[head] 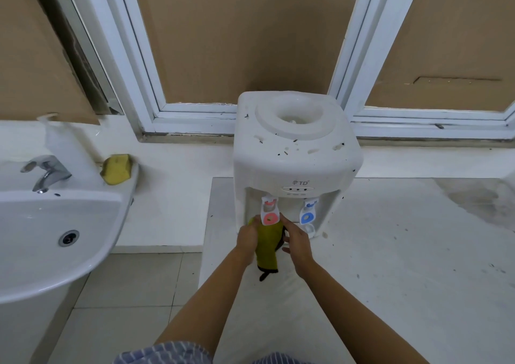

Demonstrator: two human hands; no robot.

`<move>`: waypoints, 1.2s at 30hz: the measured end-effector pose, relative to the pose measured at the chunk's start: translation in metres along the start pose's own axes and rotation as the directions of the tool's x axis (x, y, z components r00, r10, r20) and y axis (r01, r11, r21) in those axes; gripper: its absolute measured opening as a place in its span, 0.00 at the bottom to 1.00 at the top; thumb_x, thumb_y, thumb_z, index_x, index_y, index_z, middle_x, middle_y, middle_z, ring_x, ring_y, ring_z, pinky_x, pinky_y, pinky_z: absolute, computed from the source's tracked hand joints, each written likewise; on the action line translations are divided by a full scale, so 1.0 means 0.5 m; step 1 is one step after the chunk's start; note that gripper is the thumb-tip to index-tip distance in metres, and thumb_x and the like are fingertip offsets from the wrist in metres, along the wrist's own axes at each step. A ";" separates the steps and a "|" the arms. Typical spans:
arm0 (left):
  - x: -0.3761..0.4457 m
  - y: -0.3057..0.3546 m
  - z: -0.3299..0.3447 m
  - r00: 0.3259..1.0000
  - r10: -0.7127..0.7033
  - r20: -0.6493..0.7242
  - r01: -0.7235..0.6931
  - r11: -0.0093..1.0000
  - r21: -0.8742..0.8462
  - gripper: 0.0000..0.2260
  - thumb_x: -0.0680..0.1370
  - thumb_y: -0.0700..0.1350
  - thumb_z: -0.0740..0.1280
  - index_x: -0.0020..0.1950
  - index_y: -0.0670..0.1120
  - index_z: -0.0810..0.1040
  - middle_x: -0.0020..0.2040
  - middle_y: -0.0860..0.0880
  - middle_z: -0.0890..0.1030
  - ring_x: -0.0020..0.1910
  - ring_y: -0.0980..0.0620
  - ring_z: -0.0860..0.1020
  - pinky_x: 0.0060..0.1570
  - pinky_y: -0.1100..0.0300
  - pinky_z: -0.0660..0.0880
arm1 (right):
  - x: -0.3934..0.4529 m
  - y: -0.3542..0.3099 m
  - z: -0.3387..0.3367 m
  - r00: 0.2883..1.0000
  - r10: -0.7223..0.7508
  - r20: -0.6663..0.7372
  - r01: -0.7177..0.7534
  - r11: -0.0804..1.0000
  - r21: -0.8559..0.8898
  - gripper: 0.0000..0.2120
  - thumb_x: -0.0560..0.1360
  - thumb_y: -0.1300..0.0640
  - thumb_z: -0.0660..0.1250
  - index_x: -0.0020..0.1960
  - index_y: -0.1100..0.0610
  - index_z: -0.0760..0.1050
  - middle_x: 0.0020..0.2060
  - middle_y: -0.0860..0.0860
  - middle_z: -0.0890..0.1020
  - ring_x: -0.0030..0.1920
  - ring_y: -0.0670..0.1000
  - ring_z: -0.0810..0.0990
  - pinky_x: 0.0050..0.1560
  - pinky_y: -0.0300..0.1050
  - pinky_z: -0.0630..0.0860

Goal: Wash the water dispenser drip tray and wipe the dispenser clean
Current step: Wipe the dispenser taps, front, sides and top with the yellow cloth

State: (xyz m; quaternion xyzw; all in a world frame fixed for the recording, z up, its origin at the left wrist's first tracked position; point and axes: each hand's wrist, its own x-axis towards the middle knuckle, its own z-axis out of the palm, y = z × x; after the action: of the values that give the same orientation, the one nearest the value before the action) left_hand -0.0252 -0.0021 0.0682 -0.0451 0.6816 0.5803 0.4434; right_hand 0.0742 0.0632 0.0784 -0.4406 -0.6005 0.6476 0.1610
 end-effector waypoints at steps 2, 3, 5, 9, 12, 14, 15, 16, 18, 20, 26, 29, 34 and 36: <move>-0.001 0.010 -0.003 0.997 -0.075 0.004 0.075 0.986 -0.148 0.16 0.81 0.52 0.60 0.57 0.41 0.78 0.59 0.38 0.79 0.57 0.39 0.78 0.62 0.47 0.74 | -0.003 0.000 0.001 0.999 0.040 0.008 -0.040 0.998 0.042 0.08 0.81 0.46 0.59 0.51 0.44 0.76 0.49 0.52 0.82 0.49 0.49 0.80 0.58 0.51 0.77; -0.004 0.018 -0.004 0.992 -0.120 0.028 0.123 0.960 -0.253 0.18 0.82 0.51 0.59 0.62 0.39 0.75 0.60 0.37 0.78 0.59 0.38 0.77 0.62 0.46 0.74 | -0.003 0.000 0.000 0.998 0.069 0.008 -0.069 0.995 0.073 0.09 0.81 0.44 0.60 0.51 0.45 0.77 0.50 0.52 0.82 0.50 0.50 0.80 0.58 0.52 0.78; -0.023 0.045 -0.001 0.982 -0.170 0.083 0.189 0.902 -0.389 0.19 0.83 0.49 0.57 0.68 0.36 0.69 0.65 0.36 0.75 0.64 0.37 0.74 0.62 0.46 0.72 | -0.005 -0.005 -0.002 0.992 0.121 0.023 -0.123 0.980 0.154 0.13 0.80 0.43 0.61 0.55 0.49 0.78 0.52 0.51 0.82 0.51 0.51 0.81 0.53 0.48 0.81; -0.028 0.057 0.005 0.991 -0.137 0.011 0.132 0.926 -0.353 0.18 0.82 0.46 0.58 0.68 0.37 0.70 0.62 0.35 0.76 0.61 0.38 0.76 0.62 0.45 0.73 | -0.015 -0.019 -0.010 0.988 0.135 0.071 -0.145 0.976 0.162 0.17 0.81 0.45 0.59 0.65 0.53 0.75 0.54 0.50 0.80 0.49 0.49 0.80 0.43 0.41 0.78; -0.012 0.024 0.001 0.993 -0.073 -0.097 0.044 0.963 -0.265 0.22 0.78 0.49 0.59 0.67 0.38 0.73 0.60 0.38 0.78 0.59 0.38 0.78 0.59 0.47 0.76 | -0.015 -0.016 -0.016 0.986 0.143 0.084 -0.151 0.983 0.108 0.21 0.80 0.43 0.59 0.69 0.51 0.71 0.63 0.53 0.76 0.59 0.57 0.76 0.57 0.51 0.73; -0.032 0.013 0.004 0.971 -0.045 -0.233 -0.014 0.970 -0.244 0.21 0.80 0.51 0.58 0.66 0.38 0.73 0.62 0.39 0.77 0.62 0.39 0.76 0.60 0.48 0.73 | -0.018 -0.014 -0.019 0.984 0.159 0.077 -0.166 0.981 0.098 0.21 0.80 0.43 0.58 0.70 0.50 0.70 0.62 0.53 0.74 0.60 0.58 0.75 0.57 0.52 0.71; -0.044 0.009 0.006 0.951 -0.026 -0.309 -0.052 0.969 -0.242 0.20 0.81 0.51 0.57 0.65 0.39 0.73 0.60 0.39 0.77 0.61 0.39 0.75 0.60 0.49 0.72 | -0.019 -0.012 -0.021 0.985 0.153 0.077 -0.160 0.982 0.100 0.21 0.80 0.43 0.57 0.70 0.49 0.71 0.63 0.54 0.74 0.60 0.57 0.75 0.57 0.51 0.71; -0.055 0.005 0.010 0.928 0.027 -0.370 -0.121 0.965 -0.233 0.19 0.82 0.52 0.56 0.63 0.40 0.75 0.56 0.40 0.77 0.58 0.40 0.76 0.57 0.50 0.71 | -0.021 -0.008 -0.023 0.987 0.139 0.076 -0.146 0.984 0.101 0.19 0.81 0.45 0.56 0.69 0.50 0.72 0.63 0.54 0.74 0.59 0.57 0.75 0.57 0.51 0.71; -0.088 0.005 0.025 0.866 0.253 -0.431 -0.344 0.927 -0.147 0.16 0.82 0.52 0.56 0.49 0.43 0.77 0.44 0.43 0.77 0.48 0.44 0.76 0.47 0.54 0.71 | -0.022 0.004 -0.027 0.992 0.116 0.050 -0.121 0.987 0.107 0.18 0.82 0.48 0.54 0.67 0.51 0.74 0.64 0.55 0.74 0.58 0.56 0.75 0.56 0.51 0.71; -0.115 0.008 0.042 0.791 0.476 -0.384 -0.530 0.847 -0.042 0.15 0.82 0.51 0.59 0.39 0.45 0.73 0.36 0.47 0.73 0.38 0.50 0.72 0.38 0.59 0.68 | -0.026 0.013 -0.031 0.994 0.113 0.010 -0.113 0.986 0.125 0.18 0.82 0.51 0.54 0.66 0.53 0.75 0.64 0.55 0.75 0.59 0.56 0.76 0.56 0.50 0.71; -0.103 0.007 0.072 0.618 0.770 -0.155 -0.704 0.631 0.326 0.07 0.80 0.47 0.64 0.49 0.45 0.77 0.55 0.54 0.71 0.51 0.58 0.73 0.56 0.71 0.69 | -0.034 0.031 -0.040 0.993 0.115 -0.004 -0.114 0.990 0.088 0.16 0.82 0.52 0.52 0.63 0.52 0.74 0.61 0.55 0.78 0.57 0.56 0.78 0.54 0.51 0.75; -0.084 0.016 0.065 0.621 0.779 -0.085 -0.709 0.605 0.362 0.11 0.81 0.41 0.62 0.63 0.42 0.71 0.52 0.76 0.67 0.48 0.69 0.73 0.46 0.83 0.66 | -0.041 0.037 -0.050 0.993 0.119 0.020 -0.120 0.991 0.059 0.18 0.83 0.51 0.52 0.66 0.53 0.73 0.61 0.54 0.77 0.57 0.56 0.78 0.54 0.50 0.75; -0.089 0.022 0.039 0.629 0.777 -0.033 -0.697 0.582 0.420 0.11 0.83 0.42 0.56 0.66 0.47 0.67 0.49 0.62 0.75 0.40 0.70 0.76 0.37 0.79 0.70 | -0.039 0.042 -0.070 0.993 0.118 0.013 -0.118 0.991 0.058 0.19 0.83 0.51 0.52 0.66 0.54 0.76 0.61 0.54 0.75 0.56 0.56 0.77 0.55 0.50 0.75; -0.093 0.013 0.036 0.627 0.770 -0.118 -0.682 0.616 0.393 0.09 0.83 0.41 0.57 0.62 0.42 0.71 0.50 0.52 0.77 0.44 0.64 0.77 0.40 0.76 0.69 | -0.038 0.044 -0.071 0.992 0.124 0.008 -0.124 0.990 0.067 0.19 0.82 0.51 0.52 0.66 0.54 0.76 0.60 0.54 0.75 0.55 0.56 0.77 0.55 0.50 0.75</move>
State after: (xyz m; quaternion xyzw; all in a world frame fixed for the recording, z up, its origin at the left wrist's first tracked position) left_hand 0.0092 -0.0060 0.1047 0.2277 0.7768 0.5831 0.0690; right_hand 0.1188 0.0668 0.0693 -0.4702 -0.5500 0.6770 0.1340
